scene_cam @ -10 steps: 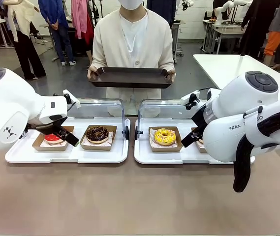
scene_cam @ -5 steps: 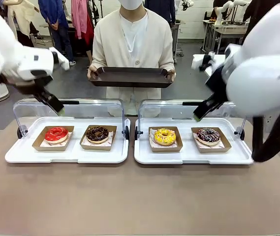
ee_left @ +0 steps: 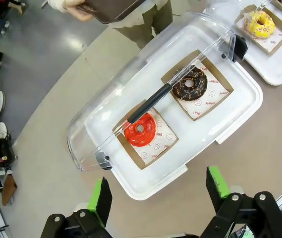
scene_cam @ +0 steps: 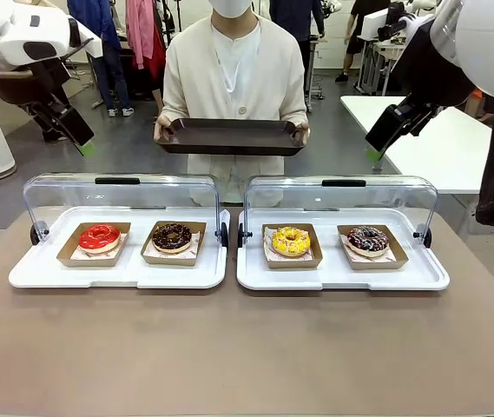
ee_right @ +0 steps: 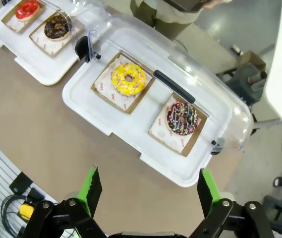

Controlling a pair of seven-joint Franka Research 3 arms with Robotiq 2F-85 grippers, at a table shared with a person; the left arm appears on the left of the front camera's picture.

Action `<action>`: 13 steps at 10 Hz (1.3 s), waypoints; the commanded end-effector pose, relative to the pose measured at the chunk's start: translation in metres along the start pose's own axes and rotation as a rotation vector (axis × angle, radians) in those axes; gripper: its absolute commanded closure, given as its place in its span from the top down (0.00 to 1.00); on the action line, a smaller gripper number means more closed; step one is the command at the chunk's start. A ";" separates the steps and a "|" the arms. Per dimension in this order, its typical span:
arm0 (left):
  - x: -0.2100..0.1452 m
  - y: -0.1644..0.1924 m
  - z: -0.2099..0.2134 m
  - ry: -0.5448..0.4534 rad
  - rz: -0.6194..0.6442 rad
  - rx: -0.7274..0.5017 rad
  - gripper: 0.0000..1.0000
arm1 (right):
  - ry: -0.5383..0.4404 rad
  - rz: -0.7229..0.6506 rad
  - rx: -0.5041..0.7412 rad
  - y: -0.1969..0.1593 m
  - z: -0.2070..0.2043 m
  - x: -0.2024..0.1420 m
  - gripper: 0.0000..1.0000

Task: Provide the desired donut to the person.
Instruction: Pick up and lift the Paper togo box containing the Donut pointed at by the person.

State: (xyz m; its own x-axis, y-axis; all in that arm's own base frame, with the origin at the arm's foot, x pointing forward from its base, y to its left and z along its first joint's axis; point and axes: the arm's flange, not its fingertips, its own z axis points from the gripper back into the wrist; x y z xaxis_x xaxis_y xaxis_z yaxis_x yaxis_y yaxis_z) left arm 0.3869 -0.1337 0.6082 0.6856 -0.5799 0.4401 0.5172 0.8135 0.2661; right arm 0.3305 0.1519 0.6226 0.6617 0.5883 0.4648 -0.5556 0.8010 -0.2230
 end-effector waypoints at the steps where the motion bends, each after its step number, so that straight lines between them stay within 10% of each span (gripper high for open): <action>1: 0.000 -0.004 -0.010 0.015 -0.007 -0.010 1.00 | 0.007 0.001 0.013 -0.003 -0.006 -0.003 1.00; 7: 0.000 -0.003 -0.010 0.018 -0.006 -0.010 1.00 | 0.006 -0.005 0.004 -0.003 -0.003 -0.002 1.00; 13: -0.027 0.089 -0.031 -0.266 -0.295 -0.689 1.00 | -0.262 0.314 0.549 -0.108 -0.050 -0.028 1.00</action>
State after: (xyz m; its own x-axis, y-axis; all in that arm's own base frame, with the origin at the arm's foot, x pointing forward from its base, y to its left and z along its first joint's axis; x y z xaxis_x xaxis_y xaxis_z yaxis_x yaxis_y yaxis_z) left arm 0.4185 -0.0578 0.5913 0.3863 -0.6532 0.6513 0.8874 0.4558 -0.0692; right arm 0.3822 0.0626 0.5919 0.3520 0.6855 0.6373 -0.8836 0.4681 -0.0154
